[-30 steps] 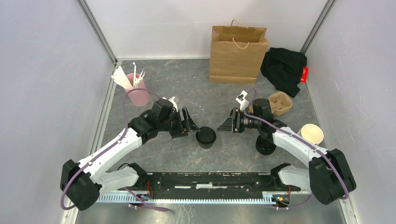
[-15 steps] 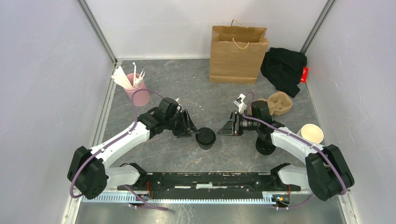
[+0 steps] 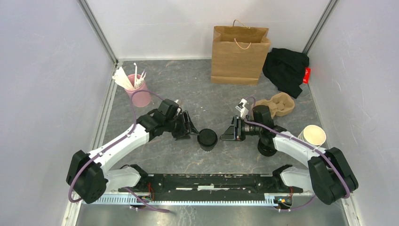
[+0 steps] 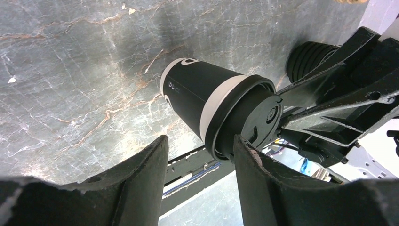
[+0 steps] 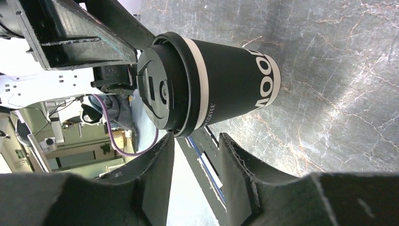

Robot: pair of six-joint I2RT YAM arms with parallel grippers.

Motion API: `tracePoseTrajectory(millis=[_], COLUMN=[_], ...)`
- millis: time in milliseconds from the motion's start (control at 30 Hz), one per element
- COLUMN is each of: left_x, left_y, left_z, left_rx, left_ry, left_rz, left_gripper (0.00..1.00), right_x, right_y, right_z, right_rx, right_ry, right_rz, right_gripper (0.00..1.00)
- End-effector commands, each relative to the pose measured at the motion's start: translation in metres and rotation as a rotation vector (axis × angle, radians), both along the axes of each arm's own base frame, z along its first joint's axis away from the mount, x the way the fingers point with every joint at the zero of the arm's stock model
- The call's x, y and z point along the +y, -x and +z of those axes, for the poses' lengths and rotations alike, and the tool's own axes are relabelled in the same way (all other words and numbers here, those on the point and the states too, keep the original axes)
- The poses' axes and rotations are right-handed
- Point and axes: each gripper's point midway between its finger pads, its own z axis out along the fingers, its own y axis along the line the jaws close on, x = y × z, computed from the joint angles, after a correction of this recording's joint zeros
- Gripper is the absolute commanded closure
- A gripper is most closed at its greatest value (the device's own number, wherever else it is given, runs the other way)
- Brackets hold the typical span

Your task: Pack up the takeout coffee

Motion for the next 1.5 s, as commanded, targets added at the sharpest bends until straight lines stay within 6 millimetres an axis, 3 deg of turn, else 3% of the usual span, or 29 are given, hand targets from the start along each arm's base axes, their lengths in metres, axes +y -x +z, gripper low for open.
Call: tracePoseTrajectory(millis=[0,467,967,1133,1300,1467], left_x=[0.000,-0.006,-0.002,0.004,0.039,0.064], left_y=[-0.011,-0.017,-0.003,0.010,0.040,0.067], left_z=[0.014,-0.004,-0.024,-0.041,-0.093,-0.130], left_rx=[-0.060,-0.029,0.018,0.059,0.174,0.252], left_ry=[-0.011,-0.044,-0.053,-0.085,-0.212,-0.289], left_rz=[-0.002,-0.043,-0.042,-0.038,0.023,0.054], left_gripper=[0.40,0.41,0.46,0.48,0.51,0.54], right_x=[0.005,0.014,0.012,0.000,-0.022,-0.043], right_y=[0.003,0.006,0.005,0.009,0.022,0.036], right_z=[0.011,0.011,-0.015,-0.049,-0.089,-0.130], right_rx=[-0.055,-0.054,-0.020,0.007,0.015,0.050], right_ry=[-0.043,-0.048,0.000,0.125,0.250,0.356], right_rz=[0.018,0.027,0.005,-0.007,-0.024,-0.009], right_gripper=[0.53,0.56,0.63,0.63,0.63,0.64])
